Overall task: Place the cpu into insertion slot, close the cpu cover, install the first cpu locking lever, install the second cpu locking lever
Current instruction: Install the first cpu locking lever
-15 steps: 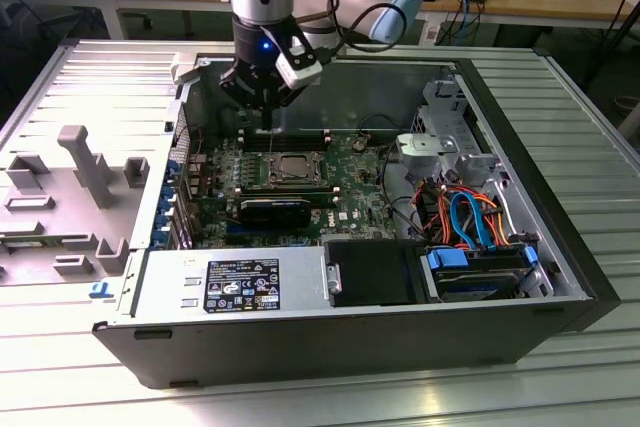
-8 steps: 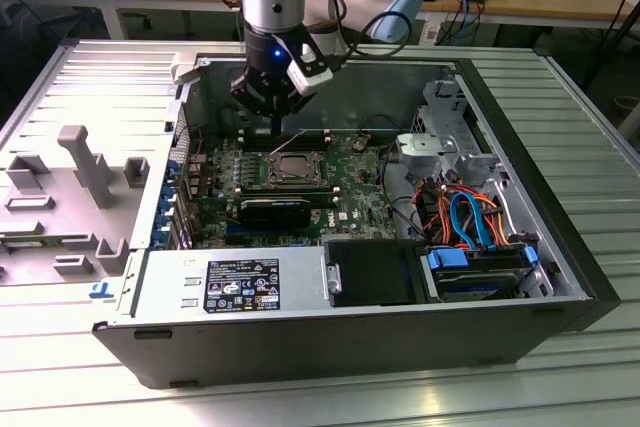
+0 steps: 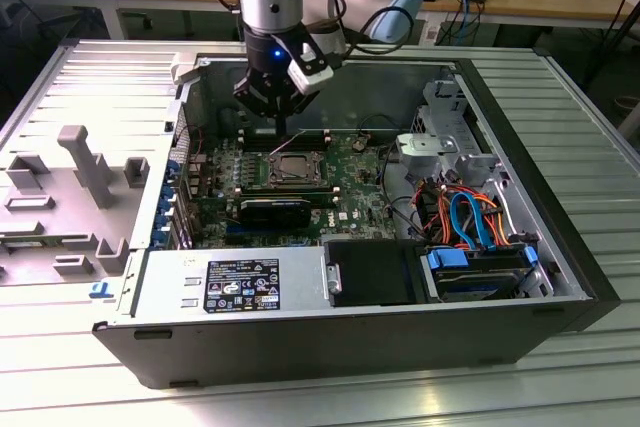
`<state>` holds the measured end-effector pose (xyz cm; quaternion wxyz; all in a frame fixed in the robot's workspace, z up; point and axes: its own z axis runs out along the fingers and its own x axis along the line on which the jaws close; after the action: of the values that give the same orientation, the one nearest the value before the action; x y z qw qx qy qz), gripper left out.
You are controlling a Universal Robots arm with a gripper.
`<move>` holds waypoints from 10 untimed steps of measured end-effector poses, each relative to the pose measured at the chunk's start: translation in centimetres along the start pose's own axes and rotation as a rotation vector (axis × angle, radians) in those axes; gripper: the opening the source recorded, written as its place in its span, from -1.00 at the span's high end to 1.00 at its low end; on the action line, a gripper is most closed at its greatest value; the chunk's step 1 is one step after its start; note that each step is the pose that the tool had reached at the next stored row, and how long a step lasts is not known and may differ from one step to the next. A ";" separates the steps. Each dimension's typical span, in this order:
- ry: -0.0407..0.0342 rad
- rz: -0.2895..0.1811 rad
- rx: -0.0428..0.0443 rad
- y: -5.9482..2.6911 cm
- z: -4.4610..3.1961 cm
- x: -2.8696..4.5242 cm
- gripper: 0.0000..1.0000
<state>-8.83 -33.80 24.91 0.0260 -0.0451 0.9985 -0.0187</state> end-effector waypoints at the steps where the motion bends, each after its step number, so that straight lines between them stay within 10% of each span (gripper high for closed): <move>1: -0.0013 0.010 0.0007 0.00 0.07 0.00 0.79; 10: -0.0001 0.042 0.0016 0.01 0.29 0.00 0.79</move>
<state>-8.82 -33.80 24.62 0.0265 -0.0241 0.9992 -0.0190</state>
